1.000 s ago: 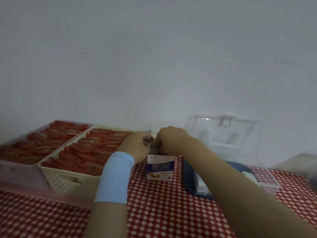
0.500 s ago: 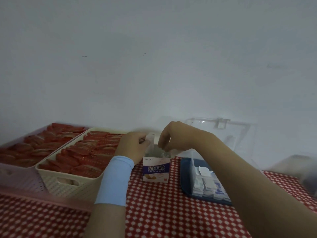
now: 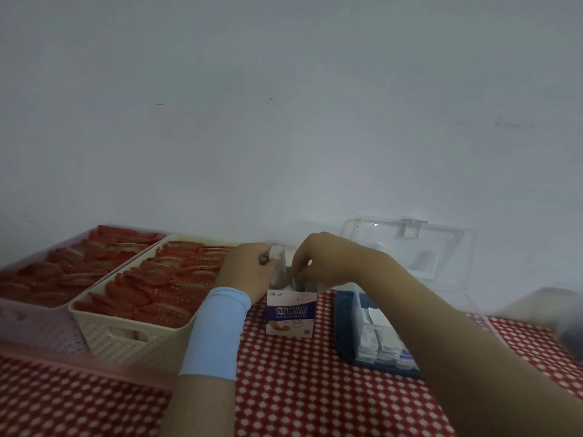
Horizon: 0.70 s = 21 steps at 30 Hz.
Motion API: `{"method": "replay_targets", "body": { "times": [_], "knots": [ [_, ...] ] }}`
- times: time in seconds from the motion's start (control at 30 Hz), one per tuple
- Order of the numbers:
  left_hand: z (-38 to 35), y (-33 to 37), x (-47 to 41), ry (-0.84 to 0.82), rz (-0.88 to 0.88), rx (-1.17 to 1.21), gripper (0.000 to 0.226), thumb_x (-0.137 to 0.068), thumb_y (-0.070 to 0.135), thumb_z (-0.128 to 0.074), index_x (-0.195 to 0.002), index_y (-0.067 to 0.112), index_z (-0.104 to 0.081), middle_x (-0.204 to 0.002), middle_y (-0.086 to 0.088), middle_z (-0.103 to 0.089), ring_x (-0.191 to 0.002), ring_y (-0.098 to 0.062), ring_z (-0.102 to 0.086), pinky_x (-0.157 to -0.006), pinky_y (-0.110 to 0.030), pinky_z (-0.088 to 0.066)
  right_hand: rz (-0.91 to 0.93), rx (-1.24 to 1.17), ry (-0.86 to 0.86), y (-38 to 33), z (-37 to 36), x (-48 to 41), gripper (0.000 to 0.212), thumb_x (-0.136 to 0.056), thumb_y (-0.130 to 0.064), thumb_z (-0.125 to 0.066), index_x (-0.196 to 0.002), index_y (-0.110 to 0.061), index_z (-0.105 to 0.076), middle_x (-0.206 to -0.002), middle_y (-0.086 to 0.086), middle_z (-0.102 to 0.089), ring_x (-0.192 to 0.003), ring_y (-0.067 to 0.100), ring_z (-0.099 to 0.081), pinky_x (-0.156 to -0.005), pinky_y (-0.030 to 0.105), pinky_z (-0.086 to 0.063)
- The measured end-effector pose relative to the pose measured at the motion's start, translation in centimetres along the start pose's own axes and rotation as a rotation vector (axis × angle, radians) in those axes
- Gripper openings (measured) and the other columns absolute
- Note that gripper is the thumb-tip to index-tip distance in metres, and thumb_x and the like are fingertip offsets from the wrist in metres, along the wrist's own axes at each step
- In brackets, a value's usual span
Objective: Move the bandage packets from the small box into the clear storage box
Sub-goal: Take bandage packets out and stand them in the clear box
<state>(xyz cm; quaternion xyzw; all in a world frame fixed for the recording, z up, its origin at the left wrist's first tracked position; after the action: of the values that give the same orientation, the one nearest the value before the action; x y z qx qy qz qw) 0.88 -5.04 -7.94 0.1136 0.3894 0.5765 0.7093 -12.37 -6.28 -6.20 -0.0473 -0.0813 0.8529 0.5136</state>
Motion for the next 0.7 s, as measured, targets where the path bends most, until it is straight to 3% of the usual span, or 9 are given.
{"method": "replay_targets", "body": {
  "times": [0.1,0.2,0.27,0.37,0.43,0.53,0.7],
  "knots": [
    [-0.2,-0.3,-0.2,0.001,0.022,0.016,0.039,-0.089,0.017,-0.057,-0.055,0.016,-0.038,-0.055,-0.001,-0.043,-0.050,-0.012,-0.033,-0.048,-0.027,-0.025,0.025,-0.085,0.168,0.4,1.4,0.4,0.015,-0.096,-0.020,-0.063,-0.103,-0.021,-0.077,-0.103,-0.008,-0.072,-0.092,0.008,-0.062,-0.082,0.024,-0.049],
    [-0.4,-0.4,-0.3,0.003,0.044,0.034,0.031,-0.089,0.017,-0.056,-0.062,0.004,-0.048,-0.062,-0.014,-0.054,-0.053,-0.014,-0.038,-0.050,-0.028,-0.029,0.036,-0.168,0.266,0.6,1.6,0.7,0.016,-0.099,-0.017,-0.058,-0.104,-0.018,-0.073,-0.100,-0.006,-0.070,-0.079,0.000,-0.057,-0.071,0.014,-0.043],
    [-0.4,-0.5,-0.3,0.012,0.046,0.045,0.024,-0.088,0.016,-0.057,-0.067,0.003,-0.054,-0.067,-0.012,-0.059,-0.056,-0.013,-0.044,-0.052,-0.026,-0.034,0.040,-0.213,0.330,0.8,1.8,1.0,0.016,-0.100,-0.016,-0.057,-0.102,-0.018,-0.073,-0.092,-0.011,-0.066,-0.071,-0.005,-0.055,-0.064,0.008,-0.039],
    [-0.5,-0.8,-0.4,0.016,0.075,0.202,0.012,-0.089,0.018,-0.062,-0.082,0.011,-0.067,-0.079,-0.001,-0.070,-0.074,-0.016,-0.065,-0.071,-0.035,-0.054,0.038,-0.328,0.440,1.3,2.7,1.7,0.016,-0.099,-0.013,-0.057,-0.094,-0.021,-0.071,-0.077,-0.019,-0.060,-0.062,-0.015,-0.054,-0.058,0.004,-0.039],
    [-0.4,-0.6,-0.4,0.014,0.087,0.309,0.019,-0.091,0.023,-0.063,-0.082,0.008,-0.069,-0.078,-0.007,-0.073,-0.077,-0.025,-0.068,-0.076,-0.044,-0.056,0.058,-0.341,0.471,1.0,3.0,1.8,0.016,-0.099,-0.013,-0.058,-0.094,-0.020,-0.071,-0.077,-0.019,-0.060,-0.061,-0.012,-0.055,-0.059,0.005,-0.039],
    [-0.3,0.2,-0.1,-0.021,0.098,0.401,0.036,-0.095,0.037,-0.058,-0.081,0.006,-0.071,-0.076,-0.005,-0.074,-0.075,-0.020,-0.069,-0.073,-0.038,-0.053,0.100,-0.328,0.499,0.2,2.9,1.6,0.014,-0.098,-0.012,-0.060,-0.097,-0.019,-0.073,-0.089,-0.012,-0.063,-0.070,0.000,-0.059,-0.068,0.013,-0.046],
    [-0.7,0.1,0.2,-0.075,0.118,0.438,0.003,-0.084,0.021,-0.075,-0.082,0.020,-0.074,-0.075,0.004,-0.076,-0.070,-0.009,-0.073,-0.070,-0.032,-0.059,0.092,-0.446,0.494,0.0,2.2,1.0,0.011,-0.096,-0.013,-0.062,-0.099,-0.017,-0.072,-0.082,-0.008,-0.070,-0.064,0.003,-0.063,-0.063,0.016,-0.050]
  ]
}}
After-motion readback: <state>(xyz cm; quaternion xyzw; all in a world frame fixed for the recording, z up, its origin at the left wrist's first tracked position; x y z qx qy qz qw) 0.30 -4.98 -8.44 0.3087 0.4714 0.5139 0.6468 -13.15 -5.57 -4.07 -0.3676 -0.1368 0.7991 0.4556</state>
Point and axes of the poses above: each hand's wrist, its own x-axis away from the middle knuckle, its own z-axis out of the back of the hand, y = z × x, the point moved 7 cm from there along -x, towards the middle knuckle
